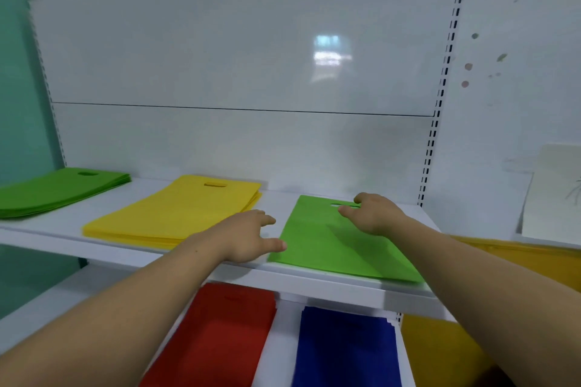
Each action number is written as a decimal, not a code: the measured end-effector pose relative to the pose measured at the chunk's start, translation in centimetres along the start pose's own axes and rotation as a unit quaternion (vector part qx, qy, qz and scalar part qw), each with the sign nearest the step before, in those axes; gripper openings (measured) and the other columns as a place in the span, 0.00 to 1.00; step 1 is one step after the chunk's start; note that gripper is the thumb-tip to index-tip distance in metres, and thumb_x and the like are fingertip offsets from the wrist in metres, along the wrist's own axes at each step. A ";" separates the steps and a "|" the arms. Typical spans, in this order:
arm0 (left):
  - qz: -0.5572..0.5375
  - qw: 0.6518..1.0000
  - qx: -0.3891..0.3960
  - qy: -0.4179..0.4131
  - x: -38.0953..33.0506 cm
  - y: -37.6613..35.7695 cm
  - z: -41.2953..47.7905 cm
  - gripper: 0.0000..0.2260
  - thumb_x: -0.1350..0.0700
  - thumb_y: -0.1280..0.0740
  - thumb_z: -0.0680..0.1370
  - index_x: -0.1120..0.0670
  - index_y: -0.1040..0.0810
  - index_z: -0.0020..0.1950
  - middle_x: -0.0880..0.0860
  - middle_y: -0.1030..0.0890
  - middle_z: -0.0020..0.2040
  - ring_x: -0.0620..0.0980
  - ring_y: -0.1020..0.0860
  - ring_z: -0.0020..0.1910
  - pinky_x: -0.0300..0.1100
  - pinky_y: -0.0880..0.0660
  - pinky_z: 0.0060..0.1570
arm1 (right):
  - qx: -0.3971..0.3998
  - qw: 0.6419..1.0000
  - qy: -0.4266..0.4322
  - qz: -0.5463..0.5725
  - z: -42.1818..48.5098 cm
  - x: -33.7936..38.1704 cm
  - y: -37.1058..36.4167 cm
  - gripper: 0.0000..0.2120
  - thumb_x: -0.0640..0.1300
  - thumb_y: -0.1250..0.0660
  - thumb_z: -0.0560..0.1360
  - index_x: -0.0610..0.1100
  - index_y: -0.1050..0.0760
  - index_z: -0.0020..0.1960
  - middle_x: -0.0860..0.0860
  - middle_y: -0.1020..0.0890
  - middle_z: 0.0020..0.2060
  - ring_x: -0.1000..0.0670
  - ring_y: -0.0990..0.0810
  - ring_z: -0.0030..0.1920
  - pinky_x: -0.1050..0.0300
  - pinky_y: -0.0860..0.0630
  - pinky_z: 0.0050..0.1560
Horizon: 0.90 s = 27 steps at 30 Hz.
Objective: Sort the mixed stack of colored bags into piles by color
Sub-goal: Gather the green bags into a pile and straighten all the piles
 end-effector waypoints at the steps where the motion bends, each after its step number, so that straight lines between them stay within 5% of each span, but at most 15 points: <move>1: -0.001 1.000 -0.008 0.001 0.7 0.8 -0.4 0.33 0.38 0.36 0.75 0.49 0.39 0.76 0.50 0.45 0.78 0.48 0.44 0.76 0.42 0.46 0.72 | -0.002 1.000 0.006 0.003 0.0 1.3 0.2 0.33 0.65 0.45 0.77 0.43 0.37 0.73 0.45 0.32 0.71 0.42 0.33 0.70 0.49 0.34 0.68; 23: -0.024 0.976 -0.143 0.163 35.1 13.1 -21.2 0.31 0.42 0.32 0.74 0.50 0.36 0.74 0.48 0.35 0.74 0.45 0.33 0.70 0.33 0.40 0.63 | 0.009 0.970 0.229 0.078 -3.4 47.6 -6.9 0.30 0.61 0.44 0.79 0.41 0.35 0.71 0.43 0.27 0.67 0.43 0.31 0.68 0.52 0.33 0.62; 27: -0.025 0.967 -0.158 0.197 40.1 14.4 -23.2 0.31 0.42 0.32 0.74 0.50 0.36 0.74 0.49 0.35 0.74 0.47 0.36 0.72 0.37 0.41 0.68 | 0.027 0.964 0.253 0.074 -2.7 53.8 -9.1 0.31 0.62 0.44 0.79 0.40 0.36 0.72 0.43 0.30 0.70 0.43 0.33 0.69 0.53 0.34 0.64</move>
Point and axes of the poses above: each hand's wrist, its own z-axis towards the middle knuckle, its own y-axis out of the back of the hand, x = y × z, the point moved 4 cm from there along z, towards the middle knuckle
